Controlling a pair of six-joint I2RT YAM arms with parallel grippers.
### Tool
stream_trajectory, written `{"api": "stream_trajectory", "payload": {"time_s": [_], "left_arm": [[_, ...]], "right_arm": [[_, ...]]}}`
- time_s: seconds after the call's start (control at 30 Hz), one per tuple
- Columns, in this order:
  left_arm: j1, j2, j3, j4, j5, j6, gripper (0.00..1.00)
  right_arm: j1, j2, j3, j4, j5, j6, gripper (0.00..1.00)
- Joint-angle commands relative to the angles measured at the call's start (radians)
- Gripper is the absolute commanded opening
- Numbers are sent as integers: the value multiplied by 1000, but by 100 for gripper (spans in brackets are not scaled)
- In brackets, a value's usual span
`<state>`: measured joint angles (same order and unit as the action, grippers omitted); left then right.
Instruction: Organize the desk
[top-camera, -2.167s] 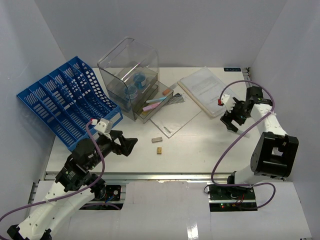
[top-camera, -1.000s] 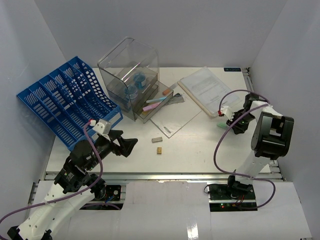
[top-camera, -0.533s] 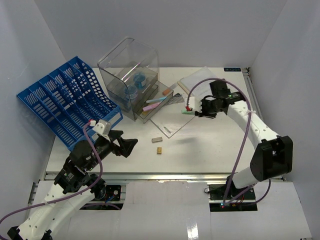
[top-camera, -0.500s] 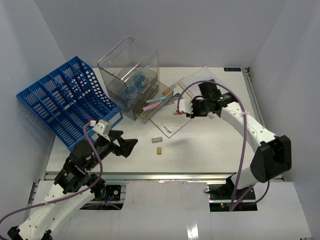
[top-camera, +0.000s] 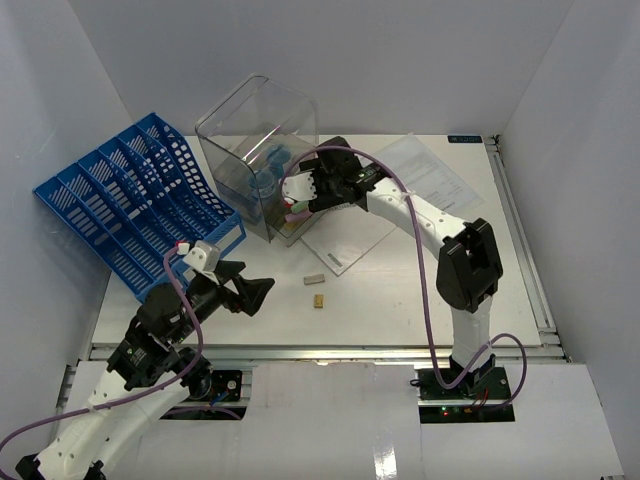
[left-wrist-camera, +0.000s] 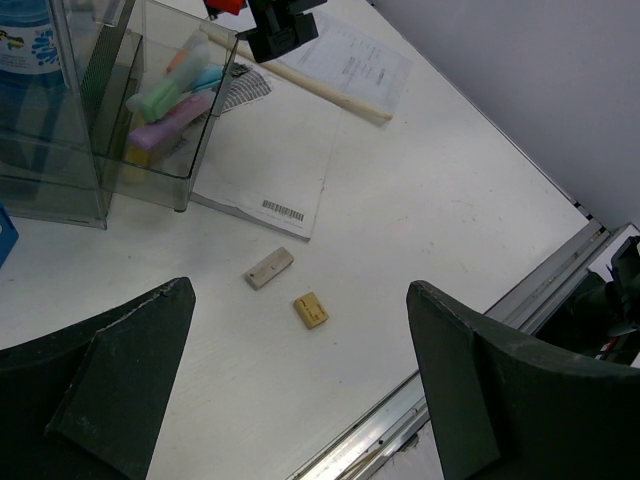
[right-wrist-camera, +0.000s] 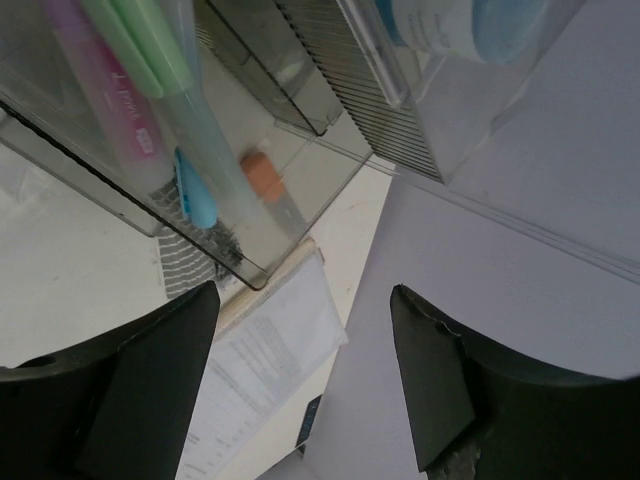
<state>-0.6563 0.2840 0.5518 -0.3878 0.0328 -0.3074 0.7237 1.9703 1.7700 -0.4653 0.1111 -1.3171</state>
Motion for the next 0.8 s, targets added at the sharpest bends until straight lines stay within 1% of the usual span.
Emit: {"api": "stream_trajectory", "payload": {"time_s": [0.0,0.1,0.13,0.17,0.2,0.23,0.27,0.3,0.33,0.4,0.43,0.5,0.57,0.67,0.7,0.73,0.77], "left_arm": [[-2,-5,-3,11,-1,4,98],[-2,5,-3,16,8,6,98],[-2,20,-5,21,19,6,98],[-2,44,-10,35,31,6,97],[-2,69,-13,52,61,7,93],[-2,112,-11,68,99,6,82],[-2,171,-6,85,132,6,65],[-2,227,4,100,160,4,50],[-2,279,25,113,179,-1,40],[-7,459,66,116,228,8,18],[-15,575,115,115,231,16,12],[-70,719,199,113,196,65,10],[-116,876,315,107,130,119,13],[-154,1072,470,59,58,207,18],[-157,1132,517,45,32,215,20],[-160,1223,586,30,6,253,21],[-161,1275,627,11,-12,276,22]], "right_arm": [[6,-34,-6,72,20,35,79],[-9,-69,-25,76,-21,115,79],[-20,-98,-37,71,-50,191,79],[-43,-136,-60,63,-116,238,78],[-79,-168,-83,41,-224,303,78],[-120,-201,-118,17,-330,365,78],[-160,-239,-165,1,-410,406,77],[-195,-281,-210,-16,-513,437,76],[-221,-329,-251,-35,-657,449,75],[-287,-408,-388,-52,-849,453,73],[-316,-456,-479,-57,-923,445,71],[-336,-515,-589,-55,-960,432,62],[-361,-557,-691,-52,-985,433,51],[-411,-617,-764,-43,-1053,478,32],[-432,-625,-780,-42,-1084,490,30],[-459,-634,-796,-39,-1118,499,29],[-473,-651,-815,-26,-1123,514,28]]}}
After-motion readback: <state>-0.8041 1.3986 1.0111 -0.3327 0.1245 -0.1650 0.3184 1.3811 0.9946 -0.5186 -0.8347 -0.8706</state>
